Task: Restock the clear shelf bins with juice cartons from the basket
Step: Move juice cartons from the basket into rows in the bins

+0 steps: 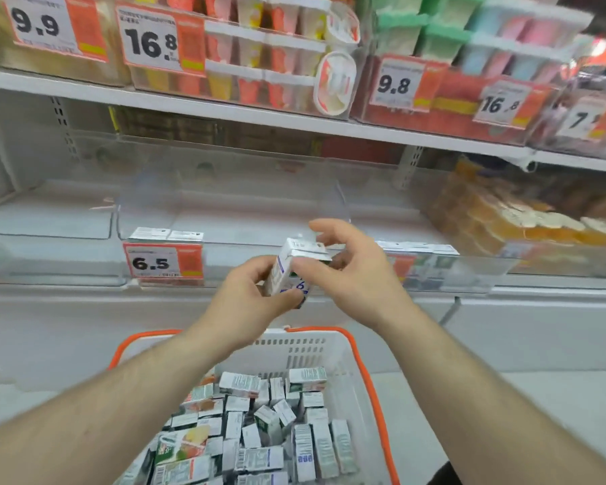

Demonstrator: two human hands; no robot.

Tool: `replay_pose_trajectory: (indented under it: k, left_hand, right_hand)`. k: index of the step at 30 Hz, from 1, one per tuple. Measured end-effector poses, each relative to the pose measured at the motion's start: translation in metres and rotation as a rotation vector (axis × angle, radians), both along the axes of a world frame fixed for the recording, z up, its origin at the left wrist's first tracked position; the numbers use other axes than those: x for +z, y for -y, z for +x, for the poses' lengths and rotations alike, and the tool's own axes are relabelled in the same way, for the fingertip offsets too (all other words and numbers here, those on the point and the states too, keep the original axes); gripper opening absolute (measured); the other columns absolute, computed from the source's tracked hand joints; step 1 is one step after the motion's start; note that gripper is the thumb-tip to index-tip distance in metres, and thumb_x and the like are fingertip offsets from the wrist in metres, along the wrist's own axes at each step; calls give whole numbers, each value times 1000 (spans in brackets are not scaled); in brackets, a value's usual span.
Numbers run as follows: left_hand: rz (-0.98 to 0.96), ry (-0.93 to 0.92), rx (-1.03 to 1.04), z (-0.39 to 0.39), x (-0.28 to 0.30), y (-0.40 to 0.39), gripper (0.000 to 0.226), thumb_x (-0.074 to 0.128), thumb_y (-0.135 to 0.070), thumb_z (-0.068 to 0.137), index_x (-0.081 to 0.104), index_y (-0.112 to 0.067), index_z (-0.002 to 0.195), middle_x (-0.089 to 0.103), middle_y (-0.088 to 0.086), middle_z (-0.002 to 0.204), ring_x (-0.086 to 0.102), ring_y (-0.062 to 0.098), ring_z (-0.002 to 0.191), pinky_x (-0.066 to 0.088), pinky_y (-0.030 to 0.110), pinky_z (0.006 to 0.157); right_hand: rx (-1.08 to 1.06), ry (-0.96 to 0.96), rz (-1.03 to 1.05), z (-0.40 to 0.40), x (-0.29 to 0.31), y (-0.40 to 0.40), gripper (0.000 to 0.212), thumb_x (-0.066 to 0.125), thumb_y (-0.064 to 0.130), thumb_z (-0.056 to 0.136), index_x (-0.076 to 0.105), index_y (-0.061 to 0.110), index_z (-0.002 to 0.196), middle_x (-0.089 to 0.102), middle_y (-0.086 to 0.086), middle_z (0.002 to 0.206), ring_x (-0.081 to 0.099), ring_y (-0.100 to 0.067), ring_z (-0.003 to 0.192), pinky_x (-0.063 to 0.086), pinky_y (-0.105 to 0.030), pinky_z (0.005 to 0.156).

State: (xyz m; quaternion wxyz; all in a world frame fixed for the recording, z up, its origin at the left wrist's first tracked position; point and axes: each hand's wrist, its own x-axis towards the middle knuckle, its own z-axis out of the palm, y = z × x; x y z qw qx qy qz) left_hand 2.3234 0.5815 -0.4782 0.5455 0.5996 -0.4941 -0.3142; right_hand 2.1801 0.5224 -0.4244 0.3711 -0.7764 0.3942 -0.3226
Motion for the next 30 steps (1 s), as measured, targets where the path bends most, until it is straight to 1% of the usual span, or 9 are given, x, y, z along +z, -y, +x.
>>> replay_pose_trajectory:
  k: [2, 4, 6, 8, 10, 13, 21, 26, 30]
  left_hand:
    - [-32, 96, 13, -20, -2, 18, 24, 78, -9, 80, 68, -24, 96, 71, -6, 86, 66, 9, 73, 50, 18, 62]
    - [-61, 152, 20, -42, -2, 37, 24, 78, -14, 79, 67, -31, 91, 68, -12, 80, 59, 2, 67, 45, 19, 59]
    - [-137, 177, 29, -65, 0, 50, 28, 78, -18, 79, 67, -34, 99, 68, -16, 87, 60, 3, 78, 48, 25, 71]
    - [-256, 411, 125, -84, 0, 65, 45, 75, -27, 79, 63, -30, 122, 63, -9, 117, 56, 13, 109, 45, 36, 96]
    - [-203, 744, 250, -98, 0, 79, 72, 71, -38, 80, 41, -32, 145, 33, 8, 151, 29, 27, 139, 23, 45, 113]
    - [58, 988, 236, -107, -12, 102, 88, 64, -44, 83, 8, -45, 152, -11, 14, 160, -7, 32, 148, -1, 53, 117]
    - [85, 1000, 253, -108, -40, 117, 83, 61, -27, 80, 20, -42, 151, -11, 15, 159, -7, 27, 147, -17, 49, 114]
    - [34, 985, 277, -107, -43, 119, 81, 61, -22, 80, 25, -40, 150, -7, 15, 160, -4, 26, 146, -20, 47, 113]
    - [38, 984, 282, -107, -43, 120, 80, 60, -22, 81, 23, -41, 150, -9, 13, 159, -5, 25, 145, -22, 46, 112]
  right_hand:
    - [-123, -72, -88, -11, 1, 5, 49, 74, 49, 74, 64, 32, 120, 61, 9, 115, 59, -10, 99, 50, -28, 88]
    - [-221, -94, -140, -24, 3, 11, 39, 72, 40, 79, 69, 27, 116, 67, 8, 115, 60, -10, 107, 49, -29, 95]
    - [-326, -28, -143, -43, 7, 21, 37, 71, 32, 78, 72, 25, 115, 70, 10, 114, 62, -8, 108, 49, -31, 97]
    - [-449, 85, -157, -68, 15, 35, 37, 70, 28, 77, 73, 23, 114, 71, 10, 113, 63, -7, 105, 51, -32, 96]
    - [-574, 166, -209, -94, 22, 56, 39, 69, 28, 78, 71, 22, 117, 69, 9, 115, 62, -6, 106, 50, -28, 96]
    - [-738, 119, -303, -125, 20, 95, 44, 66, 29, 85, 64, 20, 128, 62, 7, 127, 54, -4, 115, 37, -14, 96]
    - [-866, -307, -300, -164, -10, 179, 46, 58, 36, 94, 56, 22, 138, 50, 3, 147, 44, -18, 136, 31, -36, 114]
    - [-773, -602, -144, -160, -18, 196, 38, 53, 33, 93, 64, 27, 128, 65, -1, 129, 54, -25, 122, 32, -40, 112]
    - [-753, -559, -34, -152, -26, 200, 27, 50, 23, 80, 72, 15, 93, 69, -10, 99, 58, -34, 99, 46, -39, 93]
